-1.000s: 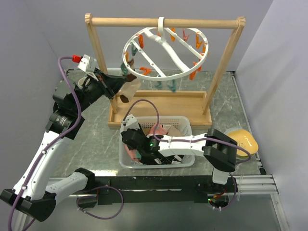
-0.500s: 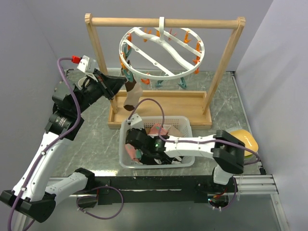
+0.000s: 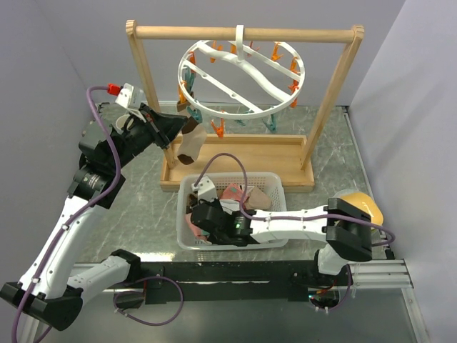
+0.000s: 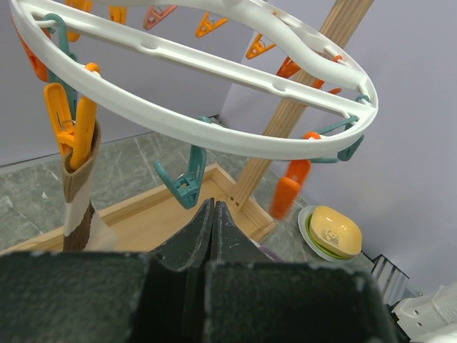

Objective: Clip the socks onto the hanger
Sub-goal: Adjust the sock in the bin.

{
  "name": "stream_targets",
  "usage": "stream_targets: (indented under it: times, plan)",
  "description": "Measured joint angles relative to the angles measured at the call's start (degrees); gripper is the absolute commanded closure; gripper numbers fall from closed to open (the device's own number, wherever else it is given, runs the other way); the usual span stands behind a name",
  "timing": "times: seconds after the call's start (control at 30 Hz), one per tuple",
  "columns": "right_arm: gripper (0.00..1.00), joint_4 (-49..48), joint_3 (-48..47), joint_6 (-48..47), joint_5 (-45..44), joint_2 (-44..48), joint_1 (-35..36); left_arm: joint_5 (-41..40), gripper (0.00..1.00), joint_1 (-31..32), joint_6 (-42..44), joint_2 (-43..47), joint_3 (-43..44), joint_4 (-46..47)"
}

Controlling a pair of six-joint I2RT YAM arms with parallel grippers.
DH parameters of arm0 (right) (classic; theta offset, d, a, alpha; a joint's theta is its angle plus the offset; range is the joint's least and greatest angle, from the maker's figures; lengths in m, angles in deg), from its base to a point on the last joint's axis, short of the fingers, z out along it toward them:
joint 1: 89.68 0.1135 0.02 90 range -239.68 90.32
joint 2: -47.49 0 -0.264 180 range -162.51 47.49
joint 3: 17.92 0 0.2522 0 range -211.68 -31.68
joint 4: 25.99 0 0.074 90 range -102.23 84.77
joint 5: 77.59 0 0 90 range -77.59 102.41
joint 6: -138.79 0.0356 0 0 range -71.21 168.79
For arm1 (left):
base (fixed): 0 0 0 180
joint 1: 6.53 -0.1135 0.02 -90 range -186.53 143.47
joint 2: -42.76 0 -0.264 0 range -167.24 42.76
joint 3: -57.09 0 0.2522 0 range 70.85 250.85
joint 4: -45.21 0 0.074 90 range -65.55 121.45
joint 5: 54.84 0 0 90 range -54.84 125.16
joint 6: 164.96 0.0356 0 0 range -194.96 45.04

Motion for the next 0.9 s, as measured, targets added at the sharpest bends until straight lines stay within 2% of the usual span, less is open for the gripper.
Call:
stream_targets:
  times: [0.07, 0.13, 0.3, 0.4, 0.43, 0.5, 0.53, 0.63, 0.8, 0.9]
  plan:
    - [0.41, 0.0, -0.8, -0.1, -0.3, -1.6, 0.3, 0.0, 0.99, 0.0, 0.0, 0.0, 0.0, 0.0]
    - [0.39, 0.1, -1.7, -0.4, -0.6, -3.1, 0.4, 0.0, 0.99, 0.0, -0.1, 0.0, 0.0, 0.0]
    - [0.45, 0.5, -6.3, -1.8, -1.3, -7.7, 0.3, 0.0, 0.99, 0.0, -0.1, 0.0, 0.0, 0.0]
    - [0.55, 0.4, -8.4, -2.0, -1.4, -9.7, 0.2, 0.0, 0.99, 0.0, -0.1, 0.0, 0.0, -0.1]
    - [0.62, 0.4, -8.5, -2.0, -1.4, -10.1, 0.1, 0.0, 0.99, 0.0, -0.1, 0.0, 0.0, -0.1]
    - [0.69, 0.9, -8.5, -1.8, -1.4, -10.4, 0.0, 0.0, 0.99, 0.0, -0.1, 0.2, -0.1, -0.1]
    - [0.77, 1.1, -8.5, -1.6, -1.5, -10.4, 0.0, 0.0, 0.99, 0.0, -0.1, 0.3, -0.2, -0.2]
    - [0.88, 1.3, -8.4, -0.9, -2.1, -10.4, -0.1, 0.0, 0.99, 0.0, -0.1, 0.5, -0.4, -0.3]
    - [1.00, 1.8, -7.1, 0.2, -3.6, -9.9, -0.1, -0.1, 0.99, 0.0, -0.1, 1.0, -0.6, -0.6]
    - [1.00, 2.1, -5.7, 0.6, -4.3, -8.5, -0.1, -0.1, 0.99, 0.0, -0.1, 1.2, -0.7, -1.0]
